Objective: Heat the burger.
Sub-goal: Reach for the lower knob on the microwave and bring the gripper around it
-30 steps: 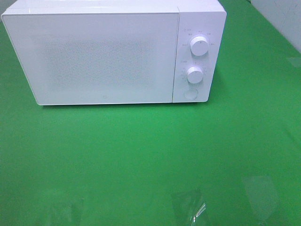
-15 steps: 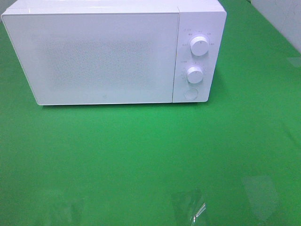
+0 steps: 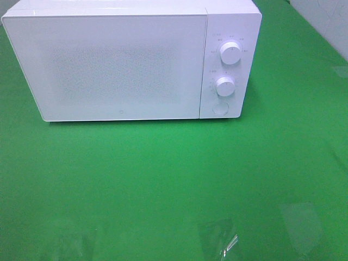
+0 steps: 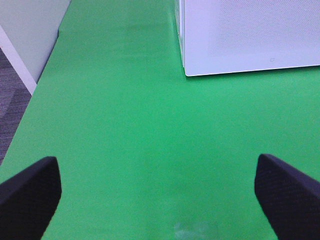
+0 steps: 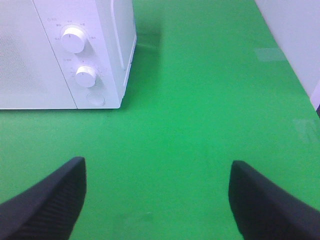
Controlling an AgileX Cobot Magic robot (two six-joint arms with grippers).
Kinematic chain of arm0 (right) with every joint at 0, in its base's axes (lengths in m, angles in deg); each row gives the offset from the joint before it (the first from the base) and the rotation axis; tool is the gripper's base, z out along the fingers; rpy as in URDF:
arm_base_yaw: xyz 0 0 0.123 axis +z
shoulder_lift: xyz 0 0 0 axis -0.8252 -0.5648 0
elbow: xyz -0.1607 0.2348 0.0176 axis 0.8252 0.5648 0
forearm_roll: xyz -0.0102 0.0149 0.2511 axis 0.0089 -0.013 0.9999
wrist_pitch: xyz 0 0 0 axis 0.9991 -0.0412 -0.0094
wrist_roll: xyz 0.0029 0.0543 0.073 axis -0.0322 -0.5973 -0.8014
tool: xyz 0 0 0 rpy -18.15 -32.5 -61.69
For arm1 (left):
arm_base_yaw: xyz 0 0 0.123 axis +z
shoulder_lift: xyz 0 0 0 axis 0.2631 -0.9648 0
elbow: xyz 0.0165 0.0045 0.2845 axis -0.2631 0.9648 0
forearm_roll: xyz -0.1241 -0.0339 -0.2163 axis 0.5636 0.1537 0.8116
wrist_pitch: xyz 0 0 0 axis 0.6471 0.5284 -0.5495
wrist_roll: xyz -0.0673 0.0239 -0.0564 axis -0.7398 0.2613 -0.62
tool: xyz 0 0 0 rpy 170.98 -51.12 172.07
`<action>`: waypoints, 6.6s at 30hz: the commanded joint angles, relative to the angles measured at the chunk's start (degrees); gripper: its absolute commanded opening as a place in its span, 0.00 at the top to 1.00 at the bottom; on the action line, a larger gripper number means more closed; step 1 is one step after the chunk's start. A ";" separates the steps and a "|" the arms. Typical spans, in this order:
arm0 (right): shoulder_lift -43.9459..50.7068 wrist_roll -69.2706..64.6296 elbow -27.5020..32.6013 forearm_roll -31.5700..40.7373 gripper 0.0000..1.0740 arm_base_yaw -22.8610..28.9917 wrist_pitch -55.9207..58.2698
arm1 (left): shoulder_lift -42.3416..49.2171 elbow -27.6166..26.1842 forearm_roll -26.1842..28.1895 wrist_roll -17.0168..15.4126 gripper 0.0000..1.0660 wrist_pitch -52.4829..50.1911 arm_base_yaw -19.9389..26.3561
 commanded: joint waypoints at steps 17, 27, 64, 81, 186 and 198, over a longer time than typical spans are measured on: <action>-20.17 0.06 -0.23 -1.66 0.31 -0.34 -19.31 | 1.38 0.17 0.00 0.23 0.08 -0.69 0.00; -29.62 0.06 0.06 -1.66 0.31 -0.34 -29.68 | 1.38 0.17 0.00 0.23 0.08 -0.69 0.00; -61.76 29.56 15.87 37.24 0.31 23.95 -103.82 | 1.38 0.17 0.00 0.23 0.08 -0.69 0.00; -77.35 29.62 8.25 55.63 0.31 46.47 -115.79 | 1.38 0.17 0.00 0.23 0.08 -0.69 0.00; -104.45 -78.38 -14.78 29.97 1.00 32.66 -109.95 | 1.38 0.17 0.00 0.23 0.08 -0.69 0.00; -104.45 -75.57 -14.78 29.97 1.00 32.66 -109.95 | 1.38 0.17 0.00 0.23 0.08 -0.69 0.00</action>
